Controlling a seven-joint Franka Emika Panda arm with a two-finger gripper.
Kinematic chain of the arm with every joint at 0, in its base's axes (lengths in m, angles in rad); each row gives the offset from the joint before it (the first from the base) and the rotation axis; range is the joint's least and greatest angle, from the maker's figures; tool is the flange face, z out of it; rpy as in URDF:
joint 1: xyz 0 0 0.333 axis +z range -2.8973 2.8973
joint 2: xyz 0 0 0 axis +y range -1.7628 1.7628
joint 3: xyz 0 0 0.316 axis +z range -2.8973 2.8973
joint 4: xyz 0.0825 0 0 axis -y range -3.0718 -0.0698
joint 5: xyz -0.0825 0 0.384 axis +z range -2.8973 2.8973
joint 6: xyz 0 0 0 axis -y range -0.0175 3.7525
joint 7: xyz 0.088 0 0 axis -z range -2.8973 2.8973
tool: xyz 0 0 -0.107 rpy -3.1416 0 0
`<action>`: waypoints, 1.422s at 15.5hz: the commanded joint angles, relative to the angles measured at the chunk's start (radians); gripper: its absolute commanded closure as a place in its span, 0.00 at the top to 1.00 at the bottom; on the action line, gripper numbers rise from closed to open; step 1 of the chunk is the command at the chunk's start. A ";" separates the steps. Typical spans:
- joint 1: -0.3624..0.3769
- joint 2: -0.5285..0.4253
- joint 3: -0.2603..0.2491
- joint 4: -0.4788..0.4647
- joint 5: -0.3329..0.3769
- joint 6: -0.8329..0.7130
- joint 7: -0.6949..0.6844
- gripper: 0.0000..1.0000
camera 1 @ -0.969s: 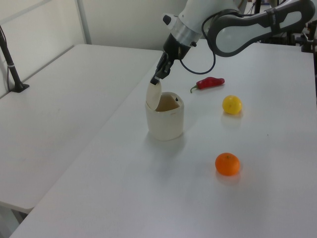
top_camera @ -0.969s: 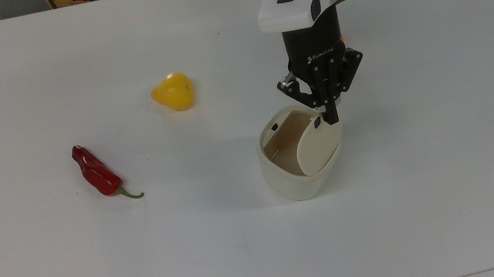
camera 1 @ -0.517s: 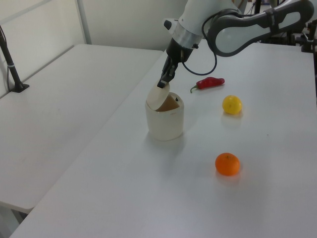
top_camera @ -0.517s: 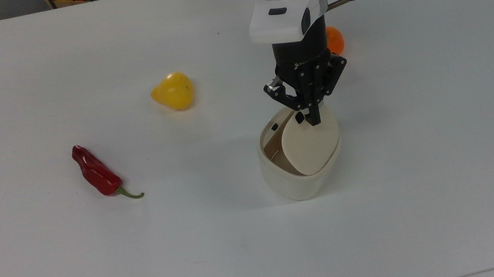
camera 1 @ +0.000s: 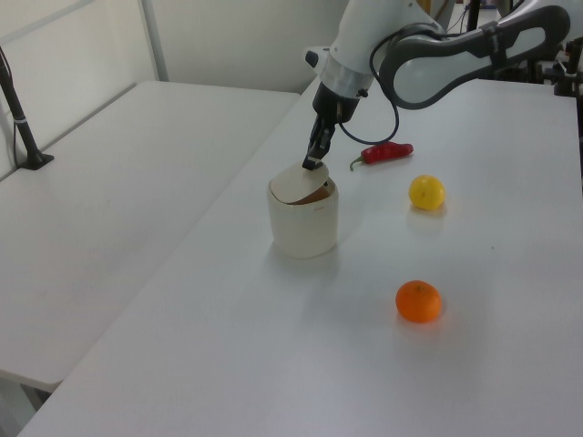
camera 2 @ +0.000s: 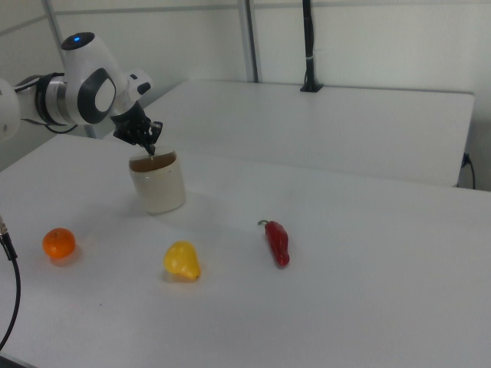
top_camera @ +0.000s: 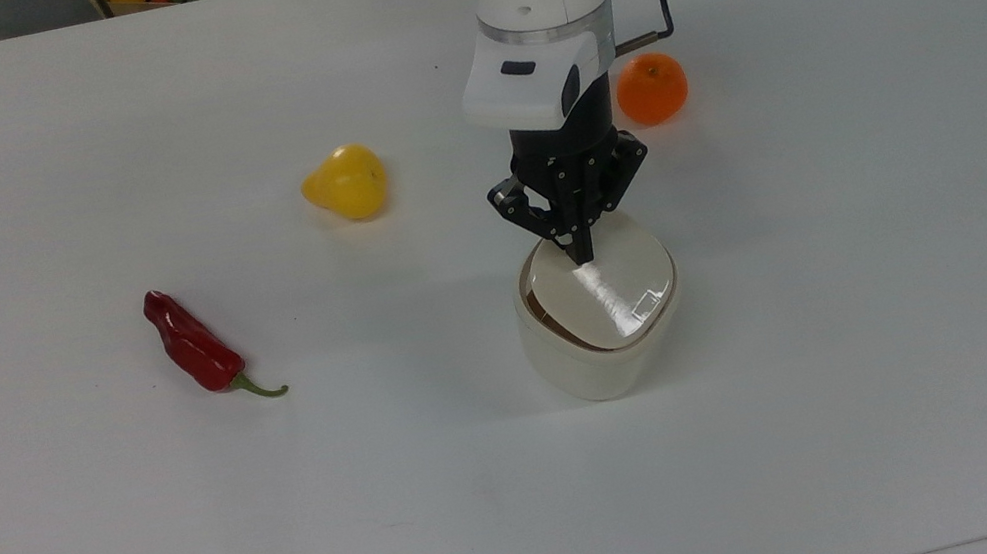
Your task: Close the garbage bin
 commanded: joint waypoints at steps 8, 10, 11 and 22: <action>-0.004 0.036 -0.002 -0.034 -0.014 -0.020 -0.012 0.00; -0.004 0.038 -0.002 -0.036 -0.014 -0.022 -0.012 0.00; -0.004 0.043 -0.002 -0.038 -0.014 -0.022 -0.010 0.00; -0.011 -0.104 -0.002 -0.008 -0.001 -0.209 -0.010 0.00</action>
